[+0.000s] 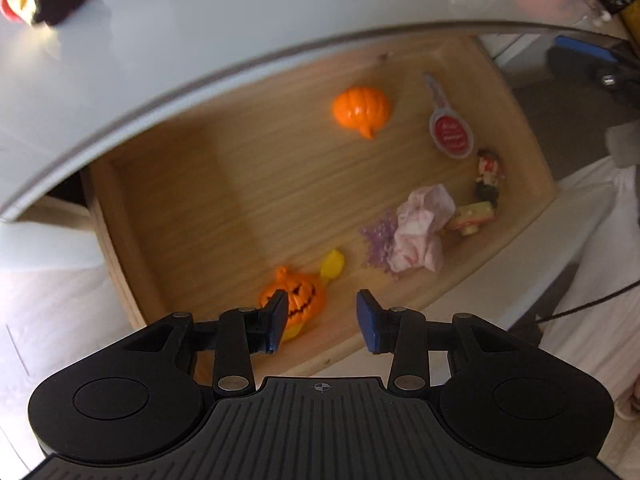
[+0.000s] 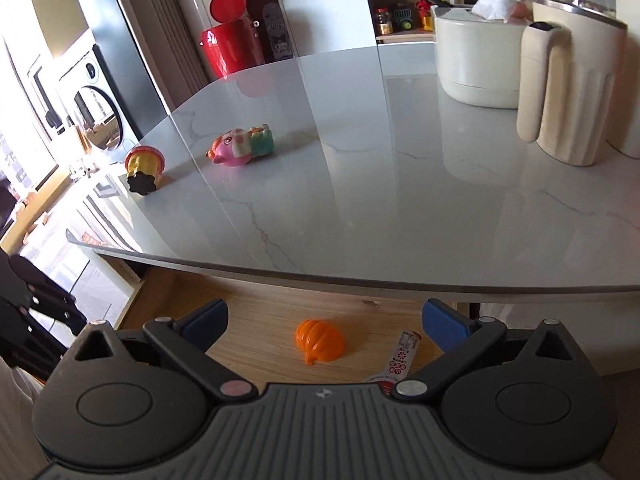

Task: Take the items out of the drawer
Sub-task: 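Lower the left tool into the drawer and grasp the orange jack-o-lantern toy, then lift the jack-o-lantern and set it on the countertop beside the pig with the left tool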

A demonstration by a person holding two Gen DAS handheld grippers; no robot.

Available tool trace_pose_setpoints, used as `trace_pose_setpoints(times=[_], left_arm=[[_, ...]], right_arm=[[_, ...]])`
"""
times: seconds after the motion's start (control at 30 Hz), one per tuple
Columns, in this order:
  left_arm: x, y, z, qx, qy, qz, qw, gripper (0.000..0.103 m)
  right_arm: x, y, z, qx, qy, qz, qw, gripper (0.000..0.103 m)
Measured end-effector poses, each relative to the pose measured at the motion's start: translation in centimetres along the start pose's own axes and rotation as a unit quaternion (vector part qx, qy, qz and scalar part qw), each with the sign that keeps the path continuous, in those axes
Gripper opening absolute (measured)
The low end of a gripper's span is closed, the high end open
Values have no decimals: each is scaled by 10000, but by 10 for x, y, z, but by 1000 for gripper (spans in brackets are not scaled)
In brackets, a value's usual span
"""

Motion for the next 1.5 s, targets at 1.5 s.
trace_pose_setpoints(times=[1.5], left_arm=[[-44,43,-36,-1375,440,2104,9669,58]], right_arm=[[-53,-117,-56,-385,1365,-3789,9145,73]])
Point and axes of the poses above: each gripper's, at about its wrist camera, not at the fingertips, and y roughly against the way its jaws point, z to its right, x to its top, the point moved 2 cm from there along -y, roughly the way its jaws point, and after that the axes turned 9 degrees about -x, right-handed, at the moved point
